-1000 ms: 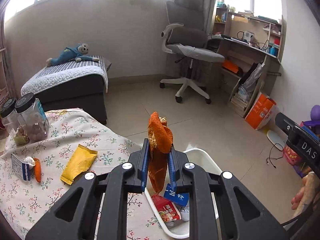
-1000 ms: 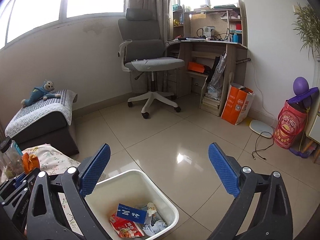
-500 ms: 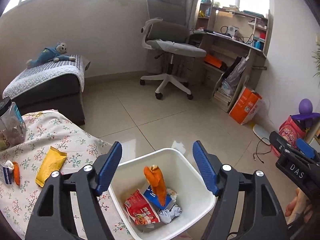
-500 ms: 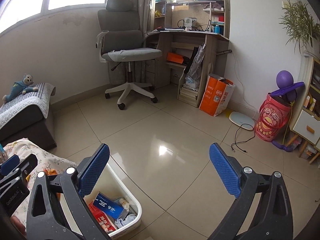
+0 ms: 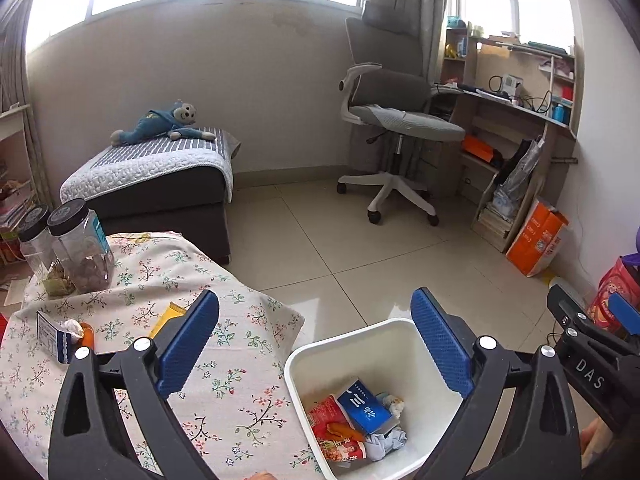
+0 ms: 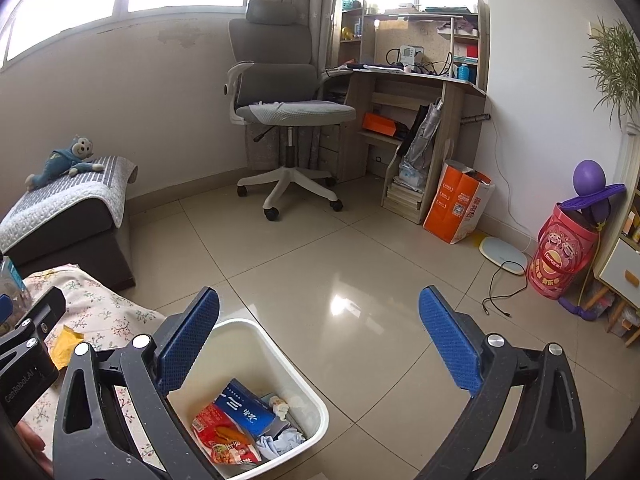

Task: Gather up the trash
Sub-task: 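Move both open grippers back over the table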

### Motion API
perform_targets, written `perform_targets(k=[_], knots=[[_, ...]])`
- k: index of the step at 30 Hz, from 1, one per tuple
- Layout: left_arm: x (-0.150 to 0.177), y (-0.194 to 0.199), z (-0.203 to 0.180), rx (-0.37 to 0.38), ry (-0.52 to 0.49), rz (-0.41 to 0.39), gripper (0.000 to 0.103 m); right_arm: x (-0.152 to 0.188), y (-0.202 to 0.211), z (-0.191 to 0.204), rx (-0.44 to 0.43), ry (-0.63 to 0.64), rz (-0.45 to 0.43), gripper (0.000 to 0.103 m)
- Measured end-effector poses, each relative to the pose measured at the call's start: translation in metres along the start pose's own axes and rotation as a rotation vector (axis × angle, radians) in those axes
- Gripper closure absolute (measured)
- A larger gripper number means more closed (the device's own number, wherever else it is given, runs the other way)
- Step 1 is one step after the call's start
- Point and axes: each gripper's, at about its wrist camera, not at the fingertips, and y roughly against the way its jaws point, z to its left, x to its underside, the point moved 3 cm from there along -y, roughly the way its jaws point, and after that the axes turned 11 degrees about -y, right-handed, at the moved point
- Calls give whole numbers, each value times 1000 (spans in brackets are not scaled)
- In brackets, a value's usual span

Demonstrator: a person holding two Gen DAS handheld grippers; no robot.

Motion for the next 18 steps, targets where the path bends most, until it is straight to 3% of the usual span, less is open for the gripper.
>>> perform_targets(k=[18], knots=[[21, 20, 114, -160, 111, 32, 9, 16, 24, 103, -156, 83, 8, 7]])
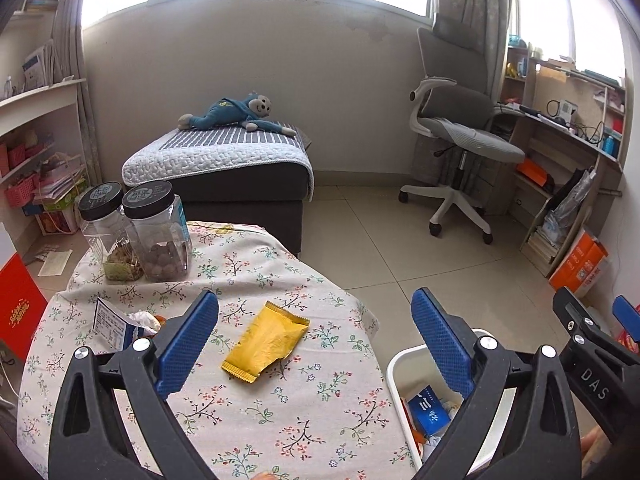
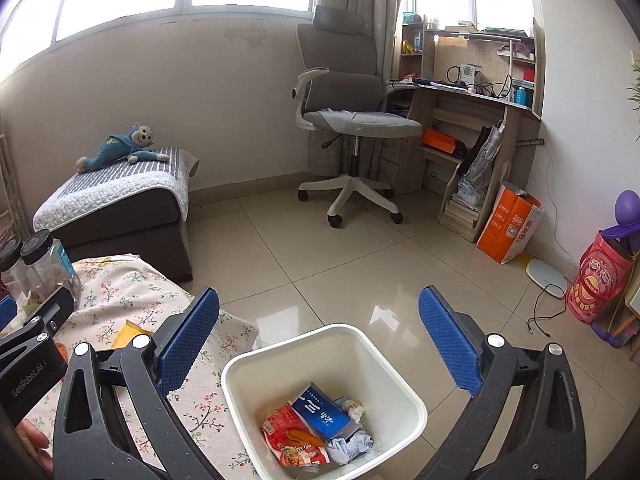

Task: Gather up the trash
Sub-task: 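Move both open grippers back over the table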

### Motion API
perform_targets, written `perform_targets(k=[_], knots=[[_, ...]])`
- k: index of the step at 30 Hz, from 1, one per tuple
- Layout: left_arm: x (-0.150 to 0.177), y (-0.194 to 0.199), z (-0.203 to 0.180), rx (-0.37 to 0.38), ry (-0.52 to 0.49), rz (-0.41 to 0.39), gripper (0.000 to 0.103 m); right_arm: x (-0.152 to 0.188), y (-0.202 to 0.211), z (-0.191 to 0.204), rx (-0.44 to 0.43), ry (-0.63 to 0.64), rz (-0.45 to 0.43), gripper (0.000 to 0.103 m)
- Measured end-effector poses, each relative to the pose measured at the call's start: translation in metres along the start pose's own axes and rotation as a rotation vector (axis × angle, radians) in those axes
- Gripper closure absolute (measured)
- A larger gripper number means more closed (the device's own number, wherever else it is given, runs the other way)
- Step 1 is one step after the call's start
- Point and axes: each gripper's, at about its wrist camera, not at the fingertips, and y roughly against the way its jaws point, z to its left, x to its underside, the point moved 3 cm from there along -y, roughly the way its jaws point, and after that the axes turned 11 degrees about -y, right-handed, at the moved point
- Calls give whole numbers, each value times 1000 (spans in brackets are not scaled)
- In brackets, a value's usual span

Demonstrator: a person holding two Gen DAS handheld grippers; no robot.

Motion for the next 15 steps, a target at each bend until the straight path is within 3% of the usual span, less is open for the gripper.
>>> perform_targets(k=[15], knots=[[28, -6, 111, -136, 99, 72, 9, 29, -1, 107, -144, 99, 58, 7]])
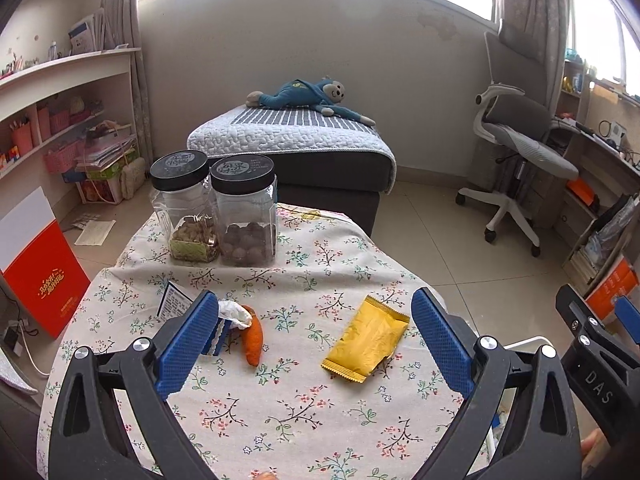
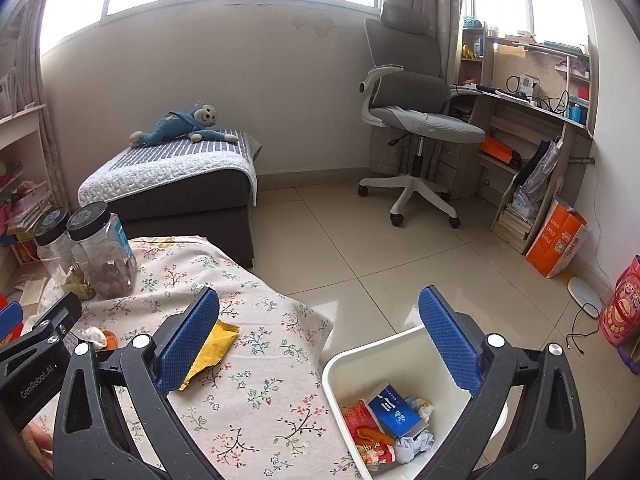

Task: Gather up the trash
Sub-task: 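Move both open grippers back over the table, then grasp the small white printed box with the right gripper while the left grasps the rolled white diaper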

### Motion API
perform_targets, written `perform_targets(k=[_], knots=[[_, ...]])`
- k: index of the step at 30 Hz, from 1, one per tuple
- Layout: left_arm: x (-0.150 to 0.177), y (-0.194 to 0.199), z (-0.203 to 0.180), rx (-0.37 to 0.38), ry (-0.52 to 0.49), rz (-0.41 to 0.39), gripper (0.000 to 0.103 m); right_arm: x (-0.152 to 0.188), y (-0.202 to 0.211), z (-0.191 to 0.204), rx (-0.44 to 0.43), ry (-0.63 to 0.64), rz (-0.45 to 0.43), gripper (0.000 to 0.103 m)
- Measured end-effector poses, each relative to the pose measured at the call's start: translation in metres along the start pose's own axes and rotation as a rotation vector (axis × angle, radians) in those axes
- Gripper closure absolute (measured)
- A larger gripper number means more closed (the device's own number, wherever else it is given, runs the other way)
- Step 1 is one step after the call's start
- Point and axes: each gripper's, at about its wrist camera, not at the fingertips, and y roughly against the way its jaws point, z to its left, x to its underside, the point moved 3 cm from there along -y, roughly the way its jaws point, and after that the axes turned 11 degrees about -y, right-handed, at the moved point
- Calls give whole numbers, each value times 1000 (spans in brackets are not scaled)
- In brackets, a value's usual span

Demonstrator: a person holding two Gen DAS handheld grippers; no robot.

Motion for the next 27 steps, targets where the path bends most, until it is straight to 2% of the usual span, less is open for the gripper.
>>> perform_targets(k=[7, 12, 17, 21, 27], knots=[[11, -14, 58, -57, 61, 51, 9, 20, -15, 56, -55, 60, 56, 7], [13, -17, 105, -100, 127, 74, 9, 43, -40, 97, -111, 93, 154, 7], [15, -13, 155, -135, 204, 84, 9, 70, -65, 146, -252, 140, 280, 7], [19, -16, 187, -144, 261, 120, 9, 101, -76, 192, -362, 280, 348, 7], [20, -17, 210, -122, 304, 140, 9, 129, -85, 241, -549, 395, 457, 7]])
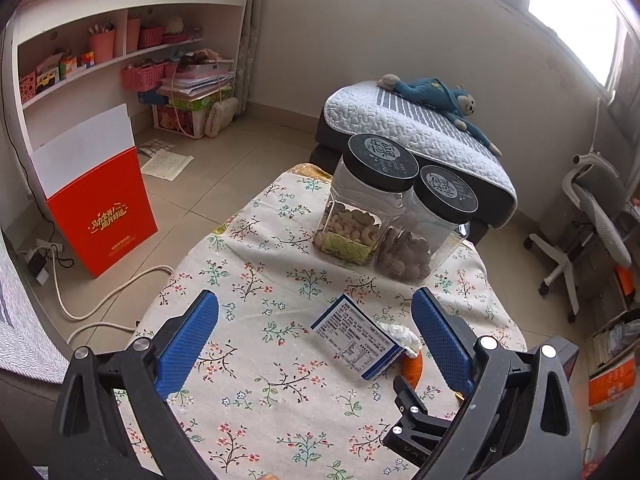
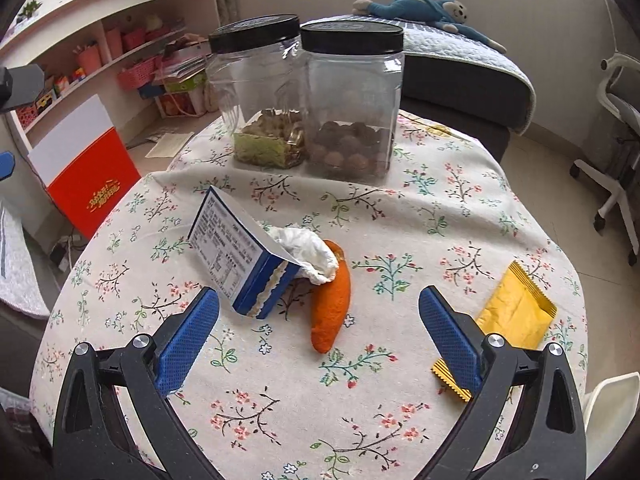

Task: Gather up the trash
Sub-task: 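Grasp the small white printed box with the right gripper while the left grasps the rolled white diaper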

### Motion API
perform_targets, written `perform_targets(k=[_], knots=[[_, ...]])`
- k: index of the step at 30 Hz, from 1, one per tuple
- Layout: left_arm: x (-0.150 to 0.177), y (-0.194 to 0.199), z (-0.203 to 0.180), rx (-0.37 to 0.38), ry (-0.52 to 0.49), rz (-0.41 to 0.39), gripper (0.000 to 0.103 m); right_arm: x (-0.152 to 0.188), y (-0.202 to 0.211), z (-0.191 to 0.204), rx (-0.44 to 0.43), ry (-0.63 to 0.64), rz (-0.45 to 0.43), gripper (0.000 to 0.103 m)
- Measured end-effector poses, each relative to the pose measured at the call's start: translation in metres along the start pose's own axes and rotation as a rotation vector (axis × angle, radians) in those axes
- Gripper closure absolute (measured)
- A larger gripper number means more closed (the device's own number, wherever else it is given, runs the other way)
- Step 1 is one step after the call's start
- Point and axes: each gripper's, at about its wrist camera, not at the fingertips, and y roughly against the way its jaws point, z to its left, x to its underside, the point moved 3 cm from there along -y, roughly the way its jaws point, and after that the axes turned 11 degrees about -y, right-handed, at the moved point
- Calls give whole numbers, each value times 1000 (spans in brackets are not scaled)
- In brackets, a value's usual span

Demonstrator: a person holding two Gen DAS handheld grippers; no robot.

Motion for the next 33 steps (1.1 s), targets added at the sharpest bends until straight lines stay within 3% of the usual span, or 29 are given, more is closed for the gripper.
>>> perform_targets(k=[5, 8, 13, 18, 20, 24, 29, 33], knots=[[-6, 5, 7, 20, 0, -10, 9, -19, -12, 3, -135, -88, 27, 7], [-7, 4, 15, 42, 21, 3, 9, -30, -17, 26, -187, 28, 29, 7], [-10, 8, 29, 54, 62, 7, 9, -31, -44, 61, -159, 218, 99, 7], [-17, 18, 38, 62, 83, -24, 9, -13, -67, 88, -22, 395, 89, 9], [-18, 17, 41, 57, 89, -25, 9, -7, -74, 92, 36, 424, 106, 42], [-18, 9, 44, 76, 110, -3, 9, -9, -46, 83, -50, 301, 78, 49], [-19, -4, 42, 86, 135, 22, 9, 3, 2, 48, -74, 120, 74, 49], [-14, -34, 17, 130, 84, 126, 9, 4, 51, 0, -70, -158, 61, 49]])
